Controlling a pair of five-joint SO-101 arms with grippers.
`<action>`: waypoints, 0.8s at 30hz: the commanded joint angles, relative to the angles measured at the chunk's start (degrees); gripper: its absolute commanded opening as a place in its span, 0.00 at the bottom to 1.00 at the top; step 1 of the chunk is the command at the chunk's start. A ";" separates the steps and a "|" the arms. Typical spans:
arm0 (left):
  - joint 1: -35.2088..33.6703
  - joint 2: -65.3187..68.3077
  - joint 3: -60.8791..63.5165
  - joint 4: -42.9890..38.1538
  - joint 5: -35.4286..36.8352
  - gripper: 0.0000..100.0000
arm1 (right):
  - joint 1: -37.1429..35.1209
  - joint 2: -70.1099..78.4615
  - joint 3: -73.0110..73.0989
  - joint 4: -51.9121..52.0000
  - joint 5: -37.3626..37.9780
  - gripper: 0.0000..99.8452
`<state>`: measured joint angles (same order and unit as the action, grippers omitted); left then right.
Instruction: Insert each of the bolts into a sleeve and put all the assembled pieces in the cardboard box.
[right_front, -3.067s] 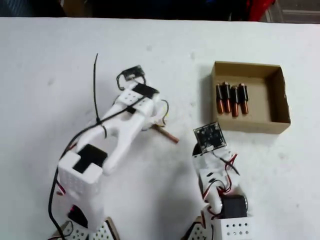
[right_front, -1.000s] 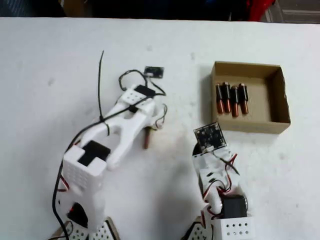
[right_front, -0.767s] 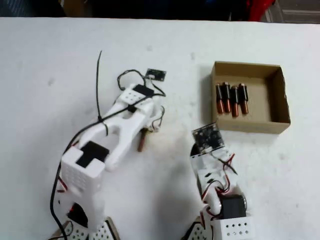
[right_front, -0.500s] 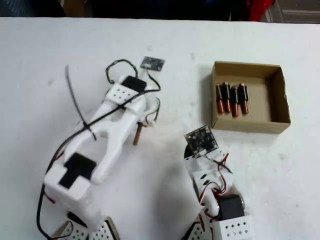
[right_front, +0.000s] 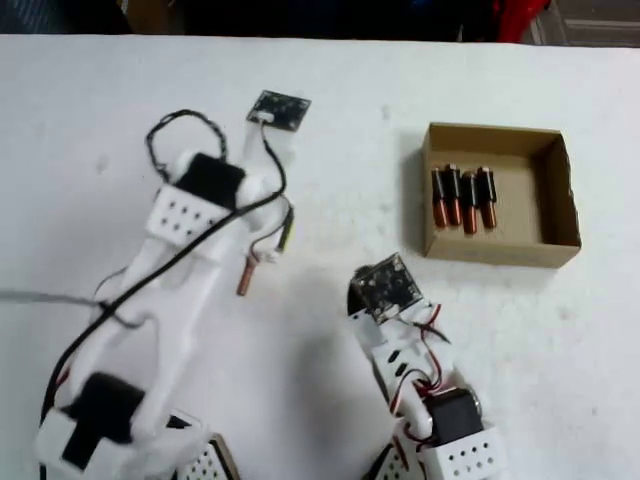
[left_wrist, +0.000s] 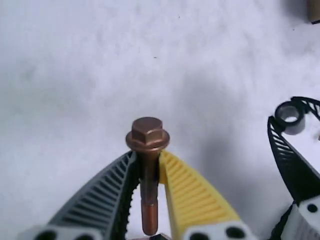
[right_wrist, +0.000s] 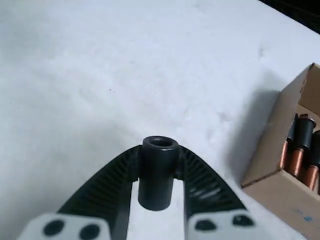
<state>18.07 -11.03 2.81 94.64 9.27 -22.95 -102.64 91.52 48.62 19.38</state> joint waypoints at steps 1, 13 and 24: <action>-0.48 -10.77 -0.79 5.19 -2.11 0.02 | -3.91 -0.57 -0.26 -3.38 -0.44 0.02; -0.40 -40.40 18.81 -0.44 -2.11 0.02 | -14.99 -0.57 -0.35 -9.63 -0.44 0.02; -0.40 -60.53 31.65 -20.57 -1.76 0.02 | -14.81 -0.48 -0.26 -13.32 -12.84 0.02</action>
<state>17.80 -66.07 31.65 82.86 7.78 -37.71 -102.64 91.60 37.36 8.57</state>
